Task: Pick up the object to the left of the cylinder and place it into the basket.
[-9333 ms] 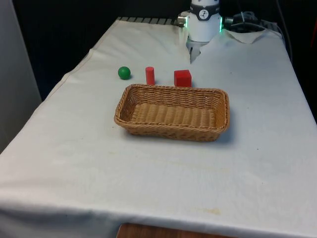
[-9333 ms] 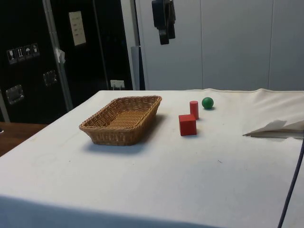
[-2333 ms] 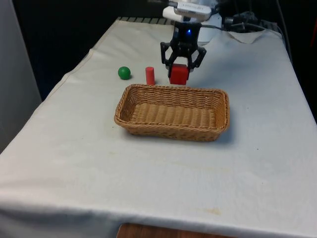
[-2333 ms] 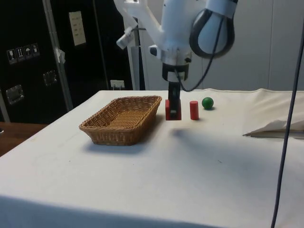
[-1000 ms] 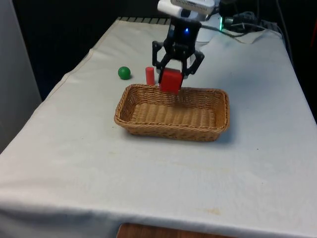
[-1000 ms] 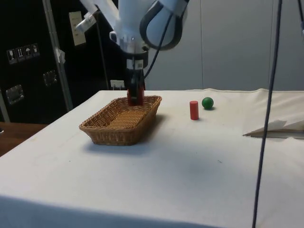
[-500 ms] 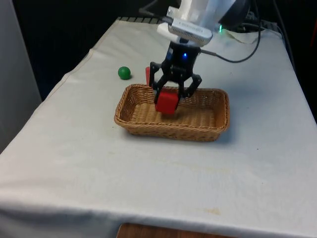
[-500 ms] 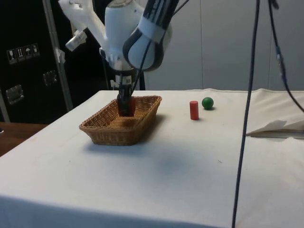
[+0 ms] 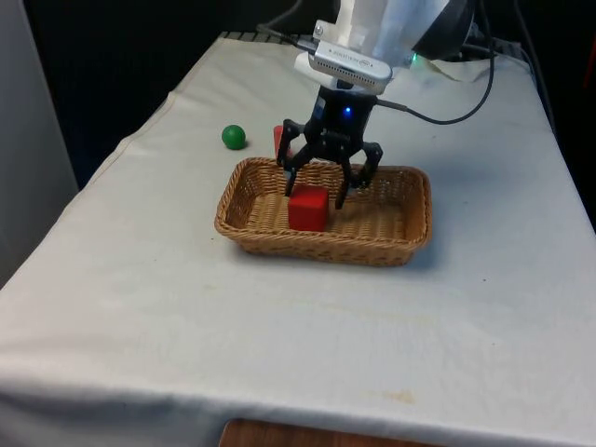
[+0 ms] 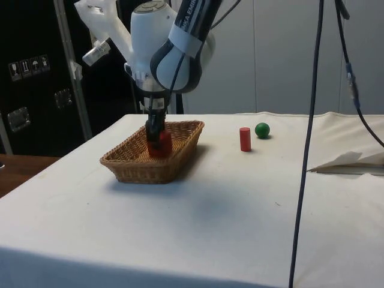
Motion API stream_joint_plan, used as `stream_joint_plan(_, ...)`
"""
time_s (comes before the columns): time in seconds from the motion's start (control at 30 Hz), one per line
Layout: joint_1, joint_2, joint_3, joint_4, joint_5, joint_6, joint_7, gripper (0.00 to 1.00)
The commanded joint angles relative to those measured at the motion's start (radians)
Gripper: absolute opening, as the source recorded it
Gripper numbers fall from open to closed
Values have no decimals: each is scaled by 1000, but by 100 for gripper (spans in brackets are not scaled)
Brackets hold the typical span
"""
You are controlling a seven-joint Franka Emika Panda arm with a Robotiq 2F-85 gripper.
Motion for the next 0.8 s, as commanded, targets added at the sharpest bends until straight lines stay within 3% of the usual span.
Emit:
stream_joint_plan(0.0, -1, 1, 2, 2, 0, -4, -2, 60)
stream_joint_plan(0.03, 0, 1, 0, 0, 0, 0, 0, 70)
stream_joint_plan(0.07, -1, 1, 1, 2, 0, -4, -2, 70)
stream_joint_plan(0.1, 0, 2, 1, 3, 0, -5, -1, 91)
stream_joint_plan(0.17, 0, 2, 0, 3, 0, -6, -1, 100)
stream_joint_plan(0.4, 0, 3, 0, 4, -1, -7, -1, 100)
stream_joint_plan(0.47, -13, -9, 15, -1, 12, -4, -8, 100)
stream_joint_plan(0.53, -17, -16, 18, -2, 18, -6, -13, 100)
stream_joint_plan(0.57, -17, -20, 17, -2, 22, -7, -16, 100)
stream_joint_plan(0.6, -1, -1, -1, 1, 11, -2, 1, 100)
stream_joint_plan(0.63, -18, -24, 16, -3, 26, -8, -19, 100)
stream_joint_plan(0.77, -15, -47, 6, -4, 27, -22, -25, 100)
